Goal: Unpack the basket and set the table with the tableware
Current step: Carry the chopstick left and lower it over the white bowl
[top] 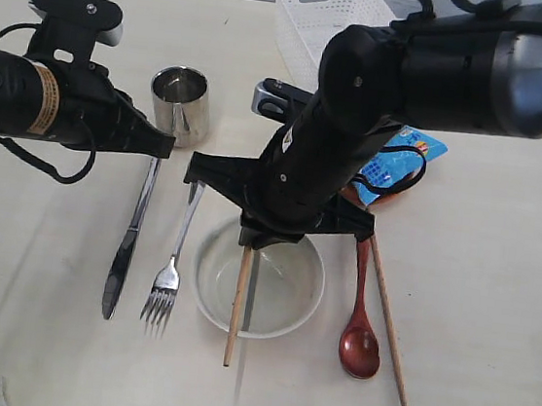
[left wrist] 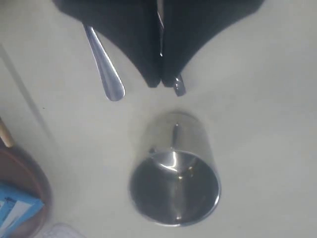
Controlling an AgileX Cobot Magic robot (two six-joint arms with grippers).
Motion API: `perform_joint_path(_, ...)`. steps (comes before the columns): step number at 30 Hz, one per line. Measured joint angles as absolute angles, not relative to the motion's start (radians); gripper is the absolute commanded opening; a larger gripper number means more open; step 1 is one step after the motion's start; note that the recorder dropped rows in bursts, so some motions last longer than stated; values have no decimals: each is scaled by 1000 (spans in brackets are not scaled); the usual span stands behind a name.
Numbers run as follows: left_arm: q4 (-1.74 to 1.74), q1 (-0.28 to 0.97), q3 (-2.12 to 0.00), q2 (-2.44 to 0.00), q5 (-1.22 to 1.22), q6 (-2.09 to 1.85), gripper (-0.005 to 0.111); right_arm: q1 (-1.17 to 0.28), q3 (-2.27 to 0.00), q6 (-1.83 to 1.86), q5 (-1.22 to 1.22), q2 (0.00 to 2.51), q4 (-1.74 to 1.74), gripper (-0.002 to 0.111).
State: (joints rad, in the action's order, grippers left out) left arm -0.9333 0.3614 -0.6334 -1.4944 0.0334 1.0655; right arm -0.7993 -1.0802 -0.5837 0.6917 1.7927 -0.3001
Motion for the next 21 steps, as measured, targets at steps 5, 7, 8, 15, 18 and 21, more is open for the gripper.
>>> perform_joint_path(5, -933, 361, -633, -1494, 33, 1065, 0, -799, -1080, -589, 690, 1793, -303, 56)
perform_joint_path(7, -933, 361, -633, -1494, 33, 1065, 0, -799, -1080, -593, 690, 1793, -303, 63)
perform_joint_path(8, -933, 361, -633, -1494, 33, 1065, 0, -799, -1080, -595, 687, 1793, -303, 63)
perform_joint_path(15, -933, 361, -633, -1494, 33, 1065, 0, -799, -1080, -603, 677, 1793, -303, 63)
perform_joint_path(18, -933, 361, -633, -1494, 33, 1065, 0, -799, -1080, -603, 670, 1791, -280, 63)
perform_joint_path(21, -933, 361, -633, -1494, 36, 1065, 0, -794, -1099, -603, 701, 1767, -215, 63)
